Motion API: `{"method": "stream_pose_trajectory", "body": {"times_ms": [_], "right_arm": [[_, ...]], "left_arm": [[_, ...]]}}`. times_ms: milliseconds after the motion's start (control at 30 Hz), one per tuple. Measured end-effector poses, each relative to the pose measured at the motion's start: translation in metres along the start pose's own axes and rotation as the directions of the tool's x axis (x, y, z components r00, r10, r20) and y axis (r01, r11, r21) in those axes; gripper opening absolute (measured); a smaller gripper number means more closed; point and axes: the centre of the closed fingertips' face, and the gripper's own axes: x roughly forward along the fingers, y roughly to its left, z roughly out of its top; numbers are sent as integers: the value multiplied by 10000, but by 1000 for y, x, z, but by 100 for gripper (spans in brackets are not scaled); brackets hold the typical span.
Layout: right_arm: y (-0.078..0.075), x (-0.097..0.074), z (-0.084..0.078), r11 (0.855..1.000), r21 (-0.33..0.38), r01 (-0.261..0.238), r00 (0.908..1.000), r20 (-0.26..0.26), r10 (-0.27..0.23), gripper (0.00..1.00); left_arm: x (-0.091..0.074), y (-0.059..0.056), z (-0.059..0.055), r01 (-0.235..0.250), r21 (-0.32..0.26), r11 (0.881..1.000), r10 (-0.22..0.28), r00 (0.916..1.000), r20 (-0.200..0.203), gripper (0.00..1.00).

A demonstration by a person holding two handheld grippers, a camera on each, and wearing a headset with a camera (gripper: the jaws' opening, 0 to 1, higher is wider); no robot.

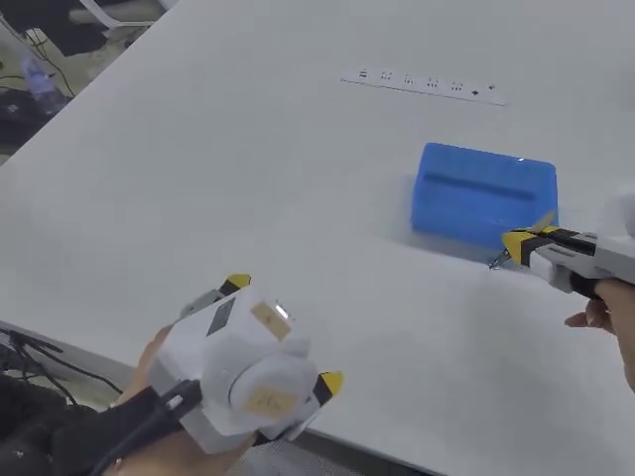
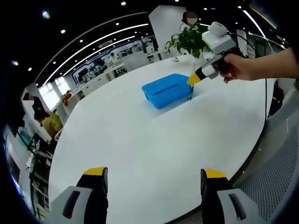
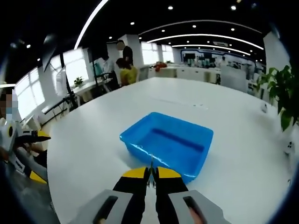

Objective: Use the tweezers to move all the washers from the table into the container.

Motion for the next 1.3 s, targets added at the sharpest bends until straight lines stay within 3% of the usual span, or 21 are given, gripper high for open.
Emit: {"method": "stream_pose_trajectory", "body": {"times_ms": [133, 367, 600, 733, 800, 900, 967, 1067, 1300], "right_arm": [[0, 3, -2, 9973, -723, 102, 9998, -174, -114, 3], [-3, 6, 0, 9959, -898, 139, 9998, -111, -150, 3], [-10, 6, 0, 9989, -394, 251, 9995, -157, -258, 3], [-11, 6, -1, 9950, 990, 123, 9999, -128, -111, 2], [-15, 5, -1, 9934, 1130, 170, 9998, -123, -157, 2], [-16, 4, -6, 9816, 1909, 114, 9992, -399, -39, 1], [-15, 3, -7, 9752, 2213, -25, 9995, -290, 92, 1], [-13, 1, -9, 9859, 1668, 110, 9995, -319, -58, 1], [-1, 0, -10, 9902, 1397, -55, 9985, -528, 130, 0]], "left_arm": [[0, 0, -1, -3, -13, 10000, 3, 10000, -40, 83], [0, 0, -1, -1, -38, 10000, 1, 10000, -77, 82], [0, 0, -2, 31, 6, 10000, -31, 9999, -101, 81], [0, -1, -2, 38, 41, 10000, -37, 9999, -144, 80], [0, -1, -2, 33, 41, 10000, -32, 9999, -138, 80], [0, 0, -2, 21, 56, 10000, -21, 9999, -142, 80], [0, -1, -2, 29, 59, 10000, -29, 9999, -133, 79], [0, 0, -3, 5, 70, 10000, -4, 9999, -158, 79], [0, 1, -3, -51, 74, 10000, 52, 9999, -151, 78]]}}
